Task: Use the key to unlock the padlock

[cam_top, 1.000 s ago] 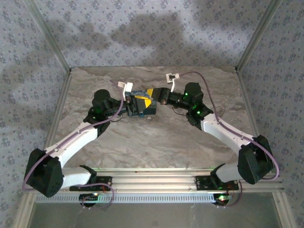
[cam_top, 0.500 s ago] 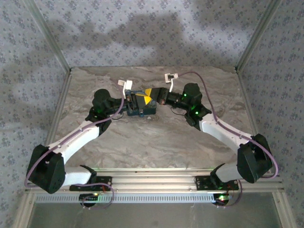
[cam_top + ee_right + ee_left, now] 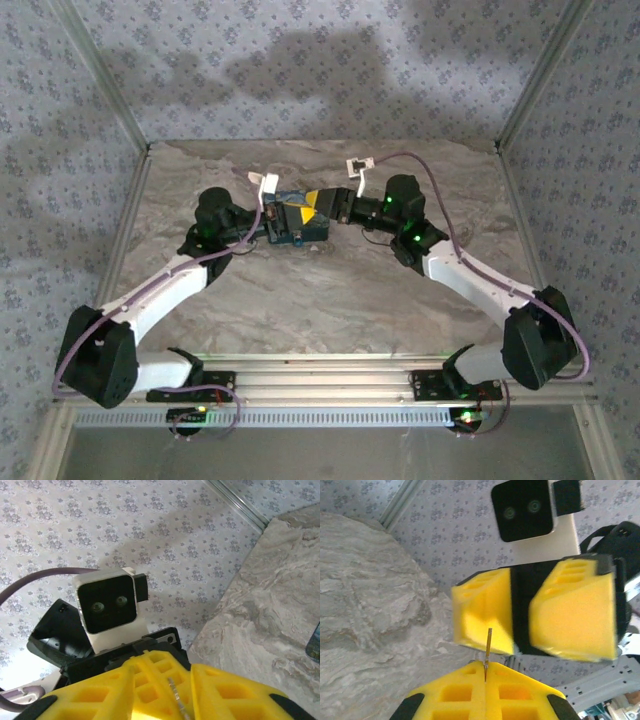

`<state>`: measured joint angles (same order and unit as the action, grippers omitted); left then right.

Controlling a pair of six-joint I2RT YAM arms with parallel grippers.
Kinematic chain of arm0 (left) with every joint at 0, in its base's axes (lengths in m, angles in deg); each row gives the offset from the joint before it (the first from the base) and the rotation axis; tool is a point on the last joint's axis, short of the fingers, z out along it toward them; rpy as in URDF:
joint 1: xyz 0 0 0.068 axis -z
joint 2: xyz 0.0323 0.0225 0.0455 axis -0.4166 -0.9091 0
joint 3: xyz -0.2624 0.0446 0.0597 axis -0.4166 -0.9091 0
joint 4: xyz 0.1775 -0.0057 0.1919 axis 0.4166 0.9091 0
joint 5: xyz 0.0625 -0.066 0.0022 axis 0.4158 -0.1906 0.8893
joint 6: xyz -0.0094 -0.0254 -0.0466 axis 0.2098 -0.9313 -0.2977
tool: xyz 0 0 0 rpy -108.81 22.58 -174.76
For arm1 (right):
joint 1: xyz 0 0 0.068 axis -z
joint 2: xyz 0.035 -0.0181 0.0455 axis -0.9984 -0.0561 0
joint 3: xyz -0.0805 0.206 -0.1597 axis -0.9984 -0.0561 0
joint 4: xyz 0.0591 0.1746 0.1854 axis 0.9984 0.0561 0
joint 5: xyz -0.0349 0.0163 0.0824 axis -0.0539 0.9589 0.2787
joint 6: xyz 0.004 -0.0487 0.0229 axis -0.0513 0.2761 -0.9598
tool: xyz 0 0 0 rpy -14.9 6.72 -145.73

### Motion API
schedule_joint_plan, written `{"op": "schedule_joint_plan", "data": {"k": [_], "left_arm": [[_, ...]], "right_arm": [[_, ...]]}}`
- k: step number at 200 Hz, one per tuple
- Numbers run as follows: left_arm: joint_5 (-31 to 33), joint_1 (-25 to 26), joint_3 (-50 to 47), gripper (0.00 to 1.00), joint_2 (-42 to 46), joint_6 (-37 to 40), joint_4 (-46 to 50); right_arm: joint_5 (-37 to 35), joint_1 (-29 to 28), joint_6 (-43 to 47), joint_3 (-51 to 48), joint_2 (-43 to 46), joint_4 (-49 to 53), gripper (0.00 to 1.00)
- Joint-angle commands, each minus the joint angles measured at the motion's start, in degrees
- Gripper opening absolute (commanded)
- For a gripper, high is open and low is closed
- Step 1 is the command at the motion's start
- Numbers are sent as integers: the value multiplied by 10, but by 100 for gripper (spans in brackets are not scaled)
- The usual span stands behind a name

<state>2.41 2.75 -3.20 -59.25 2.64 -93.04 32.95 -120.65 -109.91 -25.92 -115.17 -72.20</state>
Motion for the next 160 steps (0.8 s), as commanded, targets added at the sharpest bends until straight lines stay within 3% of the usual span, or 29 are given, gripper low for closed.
{"op": "schedule_joint_plan", "data": {"k": [1,34,79,106,160], "left_arm": [[-9,-4,5,0,26,54,44],[-26,-10,25,0,40,109,126],[-80,-12,101,0,40,249,339],[-115,-14,138,0,23,298,427],[-162,-17,164,0,9,321,472]], "right_arm": [[9,12,21,23,28,35,40],[42,41,55,41,50,101,48],[104,47,239,142,51,348,53],[160,36,279,169,29,387,53],[117,0,349,190,4,447,48]]}}
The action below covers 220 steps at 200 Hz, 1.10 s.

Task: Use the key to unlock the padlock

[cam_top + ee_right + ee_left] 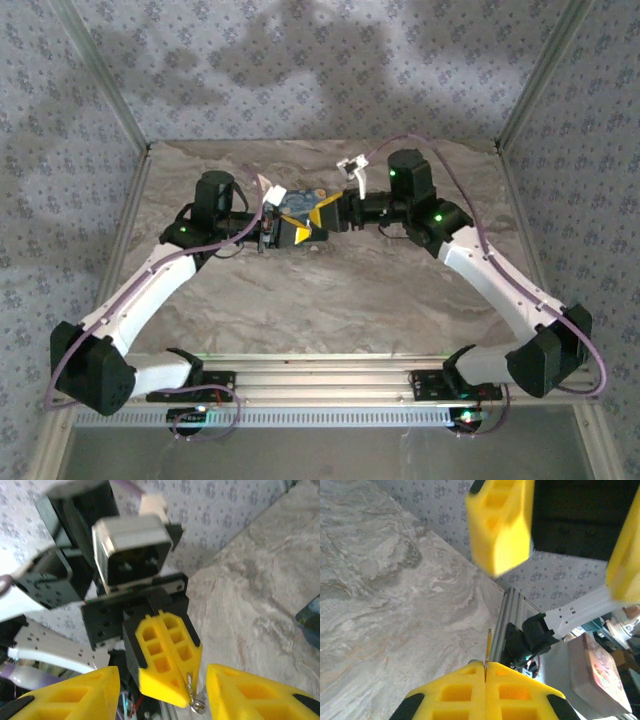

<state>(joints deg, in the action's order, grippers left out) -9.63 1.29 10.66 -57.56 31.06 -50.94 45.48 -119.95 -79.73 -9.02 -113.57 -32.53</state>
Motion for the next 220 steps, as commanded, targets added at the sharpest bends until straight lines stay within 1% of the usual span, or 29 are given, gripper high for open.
{"op": "schedule_joint_plan", "data": {"k": [1,32,70,118,135,156,184,204,214,220], "left_arm": [[-42,-2,26,0,-8,38,52],[-54,-2,38,0,-13,55,76],[-59,-3,43,0,-17,64,86],[-60,-3,48,0,-20,68,92],[-60,-3,50,0,-20,70,94],[-59,-5,54,0,-21,72,100],[-48,-14,49,0,-15,61,91],[-37,-24,35,0,-1,37,65],[-21,-29,28,0,8,22,55],[-12,-34,22,2,15,11,46]], "right_arm": [[-9,-8,48,21,-13,50,48],[-32,-13,47,20,-22,50,43],[-23,-18,42,24,-33,48,37],[-9,-29,42,32,-40,53,36],[1,-32,44,35,-46,57,26],[16,-34,45,43,-57,67,0],[18,-35,43,43,-59,63,0],[-3,-36,38,34,-50,47,0],[-21,-35,33,28,-45,35,0],[-28,-34,29,24,-42,24,0]]}}
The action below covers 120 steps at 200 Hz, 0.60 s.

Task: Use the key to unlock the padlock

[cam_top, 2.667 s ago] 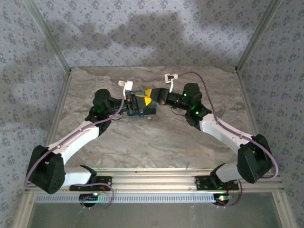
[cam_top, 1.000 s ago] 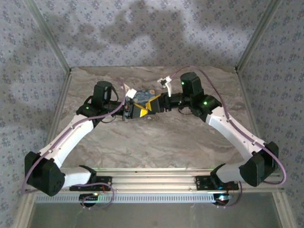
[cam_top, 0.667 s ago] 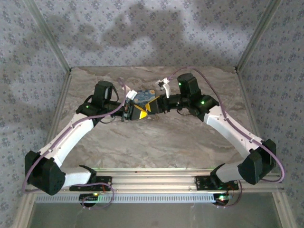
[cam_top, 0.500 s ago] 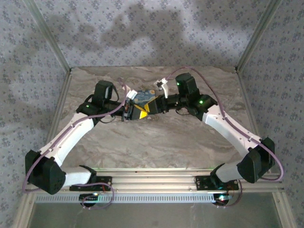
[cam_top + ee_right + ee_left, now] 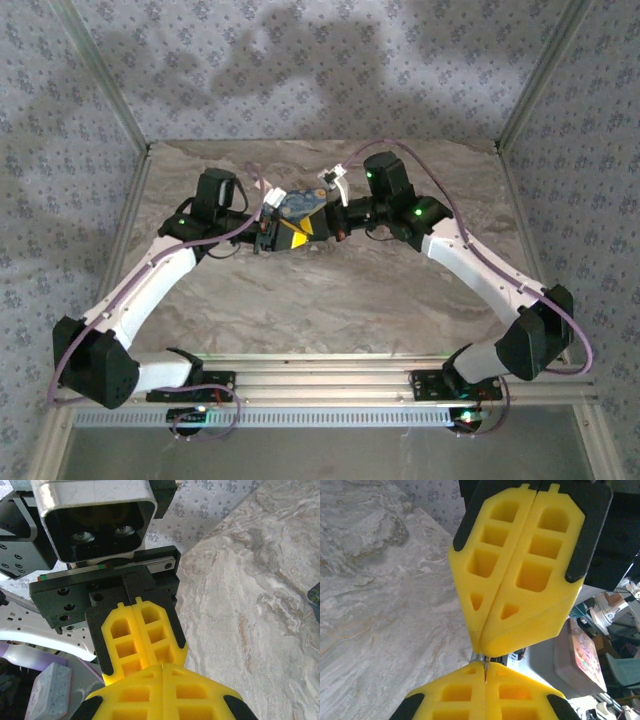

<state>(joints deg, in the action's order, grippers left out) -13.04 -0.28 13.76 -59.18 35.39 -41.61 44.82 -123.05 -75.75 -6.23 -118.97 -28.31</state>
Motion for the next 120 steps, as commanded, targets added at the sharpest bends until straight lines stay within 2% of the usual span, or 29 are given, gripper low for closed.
{"op": "schedule_joint_plan", "data": {"k": [1,9,22,36,76,120], "left_arm": [[23,-19,-10,3,32,-34,-49],[25,-26,-20,10,41,-52,-65],[37,-41,-44,34,58,-98,-111],[46,-50,-79,46,82,-150,-180],[51,-49,-145,50,109,-272,-363],[43,-26,-153,50,94,-269,-403]], "right_arm": [[-23,-2,-12,-5,13,-21,0],[-33,-1,-19,-13,18,-37,0],[-49,1,-32,-25,23,-68,0],[-59,2,-50,-38,27,-107,0],[-45,2,-103,-57,21,-196,0],[-22,-1,-136,-57,12,-226,0]]}}
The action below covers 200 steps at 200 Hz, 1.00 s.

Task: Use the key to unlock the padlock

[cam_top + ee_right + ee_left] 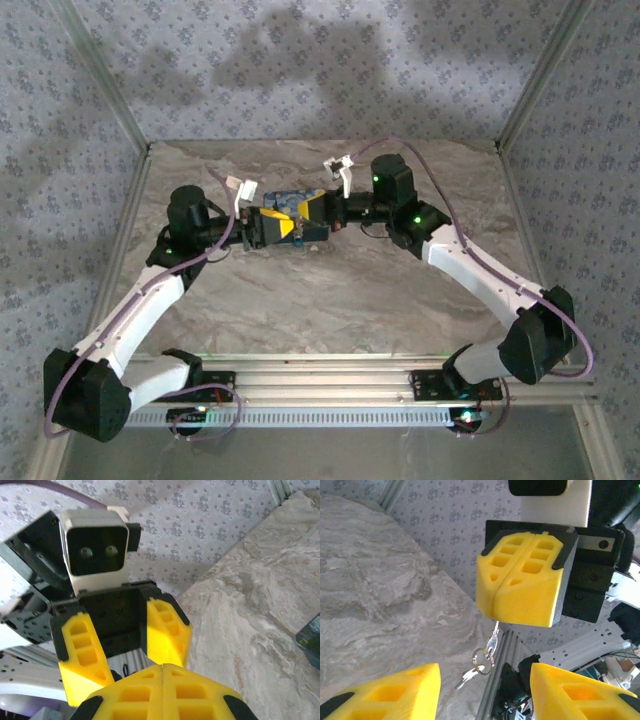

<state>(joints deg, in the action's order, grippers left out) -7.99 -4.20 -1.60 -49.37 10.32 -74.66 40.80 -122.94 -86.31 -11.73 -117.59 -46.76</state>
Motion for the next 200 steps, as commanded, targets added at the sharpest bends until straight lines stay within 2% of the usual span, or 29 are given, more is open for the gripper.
{"op": "schedule_joint_plan", "data": {"k": [1,98,112,133,158,174,189,200], "left_arm": [[-7,14,0,50,-4,-18,-72],[-16,21,5,36,-12,-12,-73],[-17,21,6,28,-11,-12,-72],[-19,21,7,0,-7,-2,-59],[-8,20,6,0,5,22,-20],[6,16,3,0,15,39,11],[21,8,-4,0,27,58,47],[32,1,-13,0,35,73,74]], "right_arm": [[18,-2,-30,-2,-2,-41,0],[14,-17,-34,4,-3,-41,0],[12,-19,-34,4,-4,-40,0],[7,-18,-35,4,-3,-38,0],[-7,-18,-38,4,-1,-33,0],[-40,-18,-40,5,1,-16,0],[-83,-17,-41,8,1,16,27],[-113,-16,-43,11,0,43,44]]}}
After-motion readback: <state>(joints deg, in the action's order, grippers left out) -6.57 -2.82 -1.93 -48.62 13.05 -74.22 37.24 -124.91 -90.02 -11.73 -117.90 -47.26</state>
